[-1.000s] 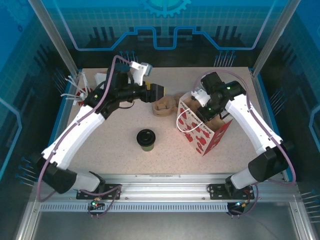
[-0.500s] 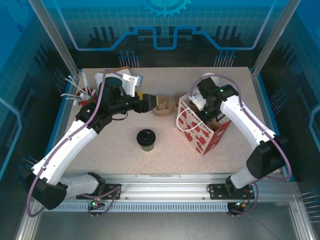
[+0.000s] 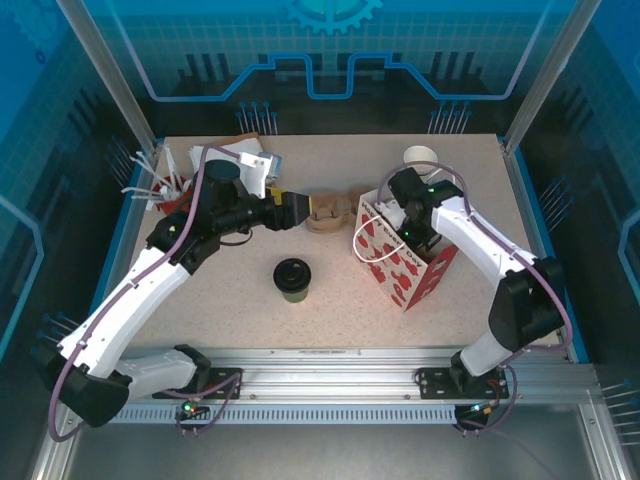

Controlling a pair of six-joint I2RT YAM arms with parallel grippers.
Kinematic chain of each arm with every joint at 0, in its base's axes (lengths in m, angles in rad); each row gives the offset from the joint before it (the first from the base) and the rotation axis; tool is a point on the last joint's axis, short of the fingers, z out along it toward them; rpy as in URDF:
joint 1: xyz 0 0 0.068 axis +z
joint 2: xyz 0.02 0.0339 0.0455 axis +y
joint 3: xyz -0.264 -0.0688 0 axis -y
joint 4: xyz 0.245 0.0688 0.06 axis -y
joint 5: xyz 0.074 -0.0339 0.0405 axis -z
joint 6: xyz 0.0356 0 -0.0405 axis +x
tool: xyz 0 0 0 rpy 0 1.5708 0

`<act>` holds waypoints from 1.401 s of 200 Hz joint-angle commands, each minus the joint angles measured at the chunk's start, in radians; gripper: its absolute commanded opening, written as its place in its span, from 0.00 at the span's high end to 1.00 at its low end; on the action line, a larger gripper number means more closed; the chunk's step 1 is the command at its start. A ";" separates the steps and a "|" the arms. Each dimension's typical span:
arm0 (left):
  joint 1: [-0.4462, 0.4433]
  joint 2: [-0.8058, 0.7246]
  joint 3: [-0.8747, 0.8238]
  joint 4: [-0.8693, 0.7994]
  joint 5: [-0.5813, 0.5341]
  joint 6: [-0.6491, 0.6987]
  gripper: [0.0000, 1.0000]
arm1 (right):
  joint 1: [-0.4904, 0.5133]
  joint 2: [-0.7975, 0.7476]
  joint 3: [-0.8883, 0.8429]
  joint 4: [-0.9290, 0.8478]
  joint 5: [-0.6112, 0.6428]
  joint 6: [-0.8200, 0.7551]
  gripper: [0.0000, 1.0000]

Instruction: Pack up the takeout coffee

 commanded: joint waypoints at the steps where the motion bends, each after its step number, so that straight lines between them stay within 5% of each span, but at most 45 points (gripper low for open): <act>1: 0.003 -0.025 -0.017 0.017 -0.007 -0.012 0.26 | 0.014 0.021 -0.038 0.060 0.004 0.016 0.66; 83: 0.003 -0.016 -0.022 0.027 -0.003 -0.017 0.26 | -0.001 0.051 -0.185 0.264 0.015 0.001 0.63; 218: 0.002 -0.010 -0.060 0.057 0.018 -0.024 0.25 | 0.020 0.140 -0.277 0.361 0.070 0.034 0.57; 280: 0.002 -0.012 -0.057 0.052 0.018 -0.020 0.25 | 0.030 0.073 -0.204 0.297 0.069 0.035 0.41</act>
